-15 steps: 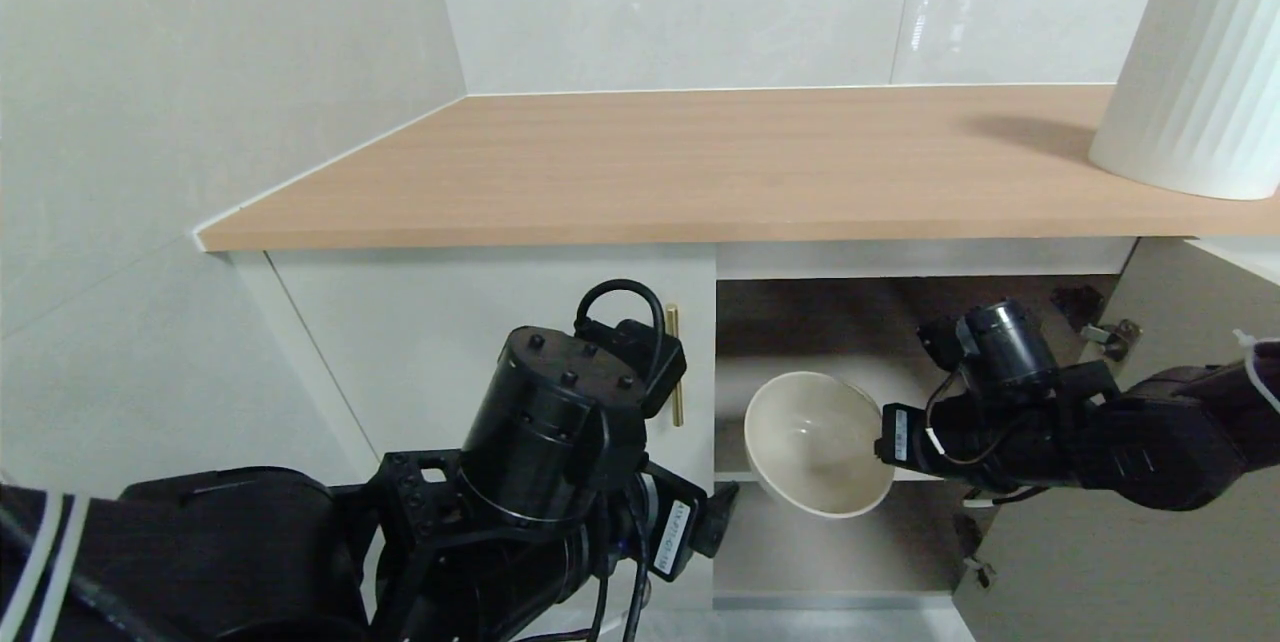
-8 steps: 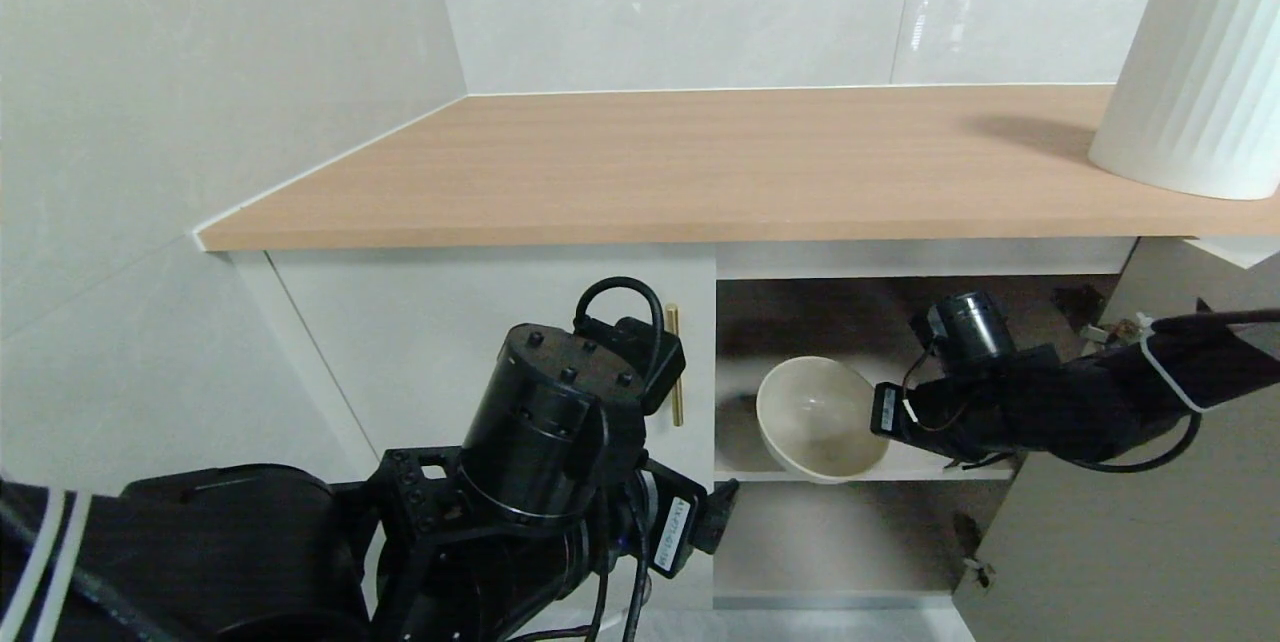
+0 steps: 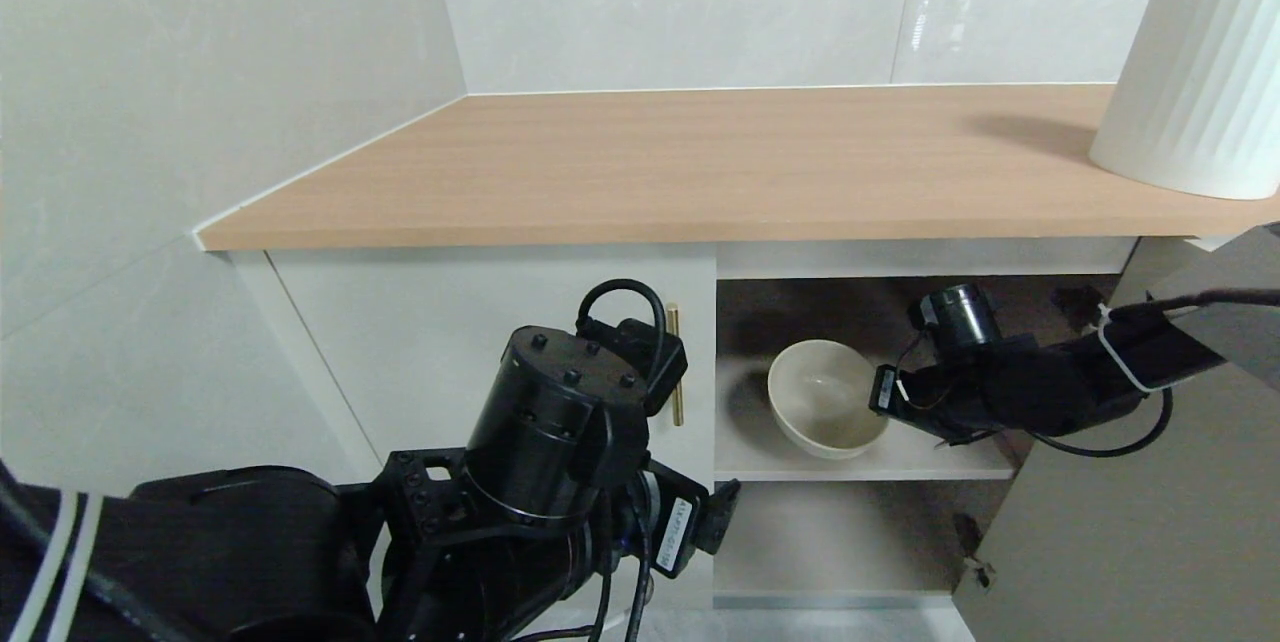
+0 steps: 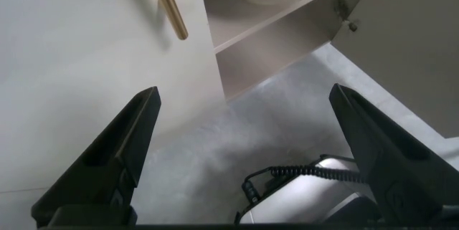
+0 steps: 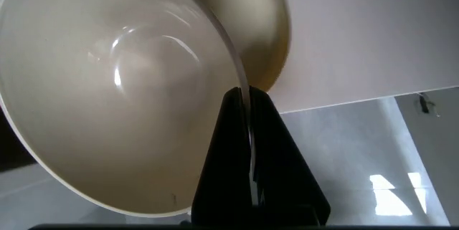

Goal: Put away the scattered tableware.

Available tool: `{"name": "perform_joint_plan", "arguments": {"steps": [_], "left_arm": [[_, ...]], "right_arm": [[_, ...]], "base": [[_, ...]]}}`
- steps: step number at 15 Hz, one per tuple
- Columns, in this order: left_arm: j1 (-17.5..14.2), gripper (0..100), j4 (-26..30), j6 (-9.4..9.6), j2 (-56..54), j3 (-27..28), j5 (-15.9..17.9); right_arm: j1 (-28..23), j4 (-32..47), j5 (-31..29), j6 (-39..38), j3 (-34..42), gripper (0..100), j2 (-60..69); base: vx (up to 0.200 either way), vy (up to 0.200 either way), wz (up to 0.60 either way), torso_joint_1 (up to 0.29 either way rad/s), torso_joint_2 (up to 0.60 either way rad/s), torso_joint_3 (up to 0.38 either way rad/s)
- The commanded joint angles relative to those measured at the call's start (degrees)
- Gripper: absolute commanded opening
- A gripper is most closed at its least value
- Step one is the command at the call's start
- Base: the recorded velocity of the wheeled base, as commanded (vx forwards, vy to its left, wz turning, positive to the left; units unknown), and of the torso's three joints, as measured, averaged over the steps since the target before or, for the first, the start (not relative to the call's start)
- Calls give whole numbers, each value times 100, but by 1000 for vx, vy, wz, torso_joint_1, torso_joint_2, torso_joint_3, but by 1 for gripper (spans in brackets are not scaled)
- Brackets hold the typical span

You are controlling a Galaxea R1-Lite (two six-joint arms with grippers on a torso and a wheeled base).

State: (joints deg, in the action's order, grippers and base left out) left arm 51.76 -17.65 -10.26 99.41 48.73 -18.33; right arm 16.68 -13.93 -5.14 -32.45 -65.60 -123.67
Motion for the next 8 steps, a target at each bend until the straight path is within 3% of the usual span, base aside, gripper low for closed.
{"name": "perform_joint_plan", "arguments": {"steps": [1,8], "left_arm": [[1,100,-10,-2,17,-12,-3],[1,100,-10,-2,78,-12,-3]], "right_arm": [[-33,-48,-74,-7,-111,0,-219],[-235,-452,-180,2,-129,0,-394]], "base": [[0,0,0,0,0,0],[0,0,0,0,0,0]]}}
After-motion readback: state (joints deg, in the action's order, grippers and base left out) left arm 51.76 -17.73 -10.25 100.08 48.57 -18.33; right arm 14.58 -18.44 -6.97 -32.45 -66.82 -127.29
